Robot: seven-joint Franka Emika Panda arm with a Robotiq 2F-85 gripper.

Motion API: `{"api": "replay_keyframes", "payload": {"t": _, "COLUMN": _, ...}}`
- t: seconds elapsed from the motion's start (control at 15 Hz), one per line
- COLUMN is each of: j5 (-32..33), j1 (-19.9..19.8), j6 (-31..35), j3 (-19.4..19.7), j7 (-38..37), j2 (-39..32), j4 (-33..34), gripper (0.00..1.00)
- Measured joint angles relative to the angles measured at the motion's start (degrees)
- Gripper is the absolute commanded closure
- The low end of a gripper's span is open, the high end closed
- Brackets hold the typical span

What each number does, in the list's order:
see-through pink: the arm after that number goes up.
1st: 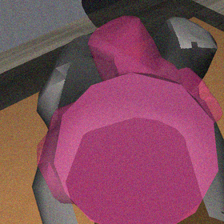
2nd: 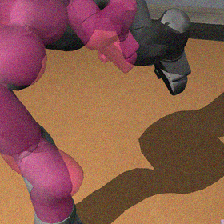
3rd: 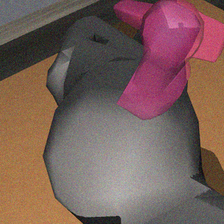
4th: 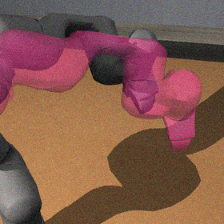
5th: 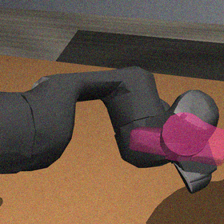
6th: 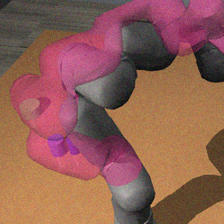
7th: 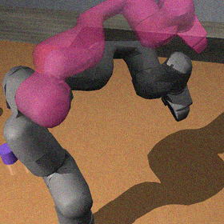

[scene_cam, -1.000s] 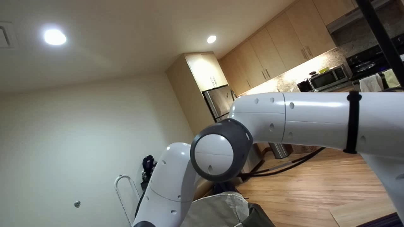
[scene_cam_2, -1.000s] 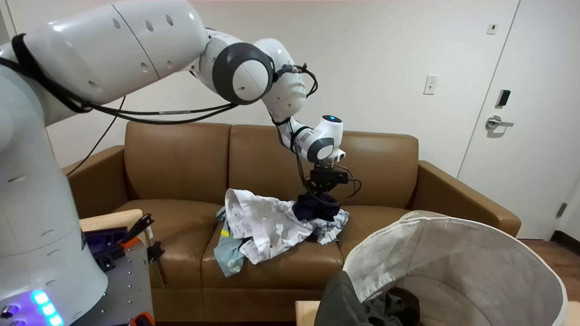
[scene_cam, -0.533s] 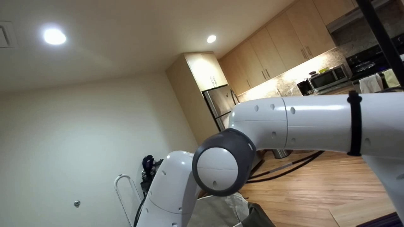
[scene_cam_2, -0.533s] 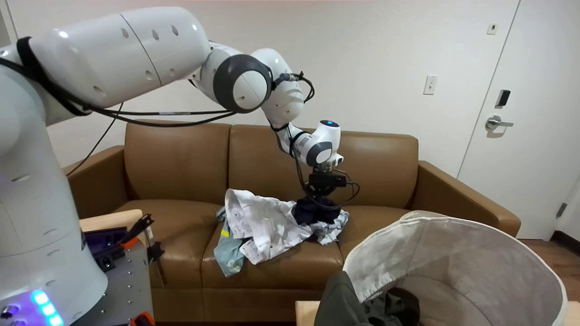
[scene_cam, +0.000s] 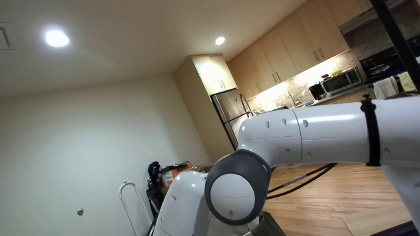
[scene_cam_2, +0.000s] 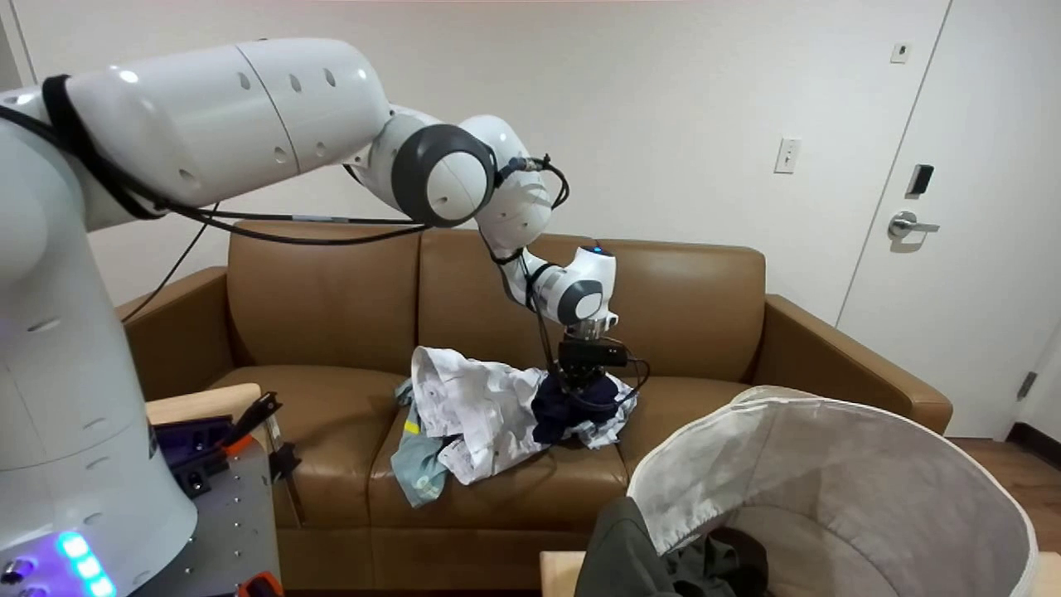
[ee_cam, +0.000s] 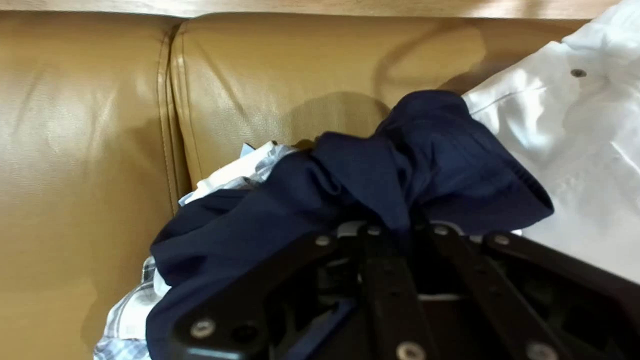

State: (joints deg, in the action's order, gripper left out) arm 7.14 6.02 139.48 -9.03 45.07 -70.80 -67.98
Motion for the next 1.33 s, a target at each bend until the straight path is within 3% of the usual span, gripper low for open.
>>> {"api": "replay_keyframes", "payload": {"t": 0.33, "j5": -0.2, "j1": 0.1, "j6": 0.1, "j3": -2.3, "j7": 0.0, "j2": -2.5, "j4": 5.1, "gripper": 0.26}}
{"api": "replay_keyframes", "payload": {"t": 0.6, "j5": -1.3, "j1": -0.2, "j6": -2.6, "j3": -6.3, "j7": 2.0, "j2": -2.4, "j4": 10.1, "gripper": 0.01}}
{"api": "replay_keyframes", "payload": {"t": 1.0, "j5": -5.5, "j1": -3.4, "j6": -10.1, "j3": -15.2, "j7": 7.9, "j2": 1.9, "j4": 14.2, "gripper": 0.00}}
{"api": "replay_keyframes", "payload": {"t": 1.33, "j5": -5.6, "j1": -4.8, "j6": -10.1, "j3": -16.8, "j7": 9.8, "j2": 5.1, "j4": 14.2, "gripper": 0.00}}
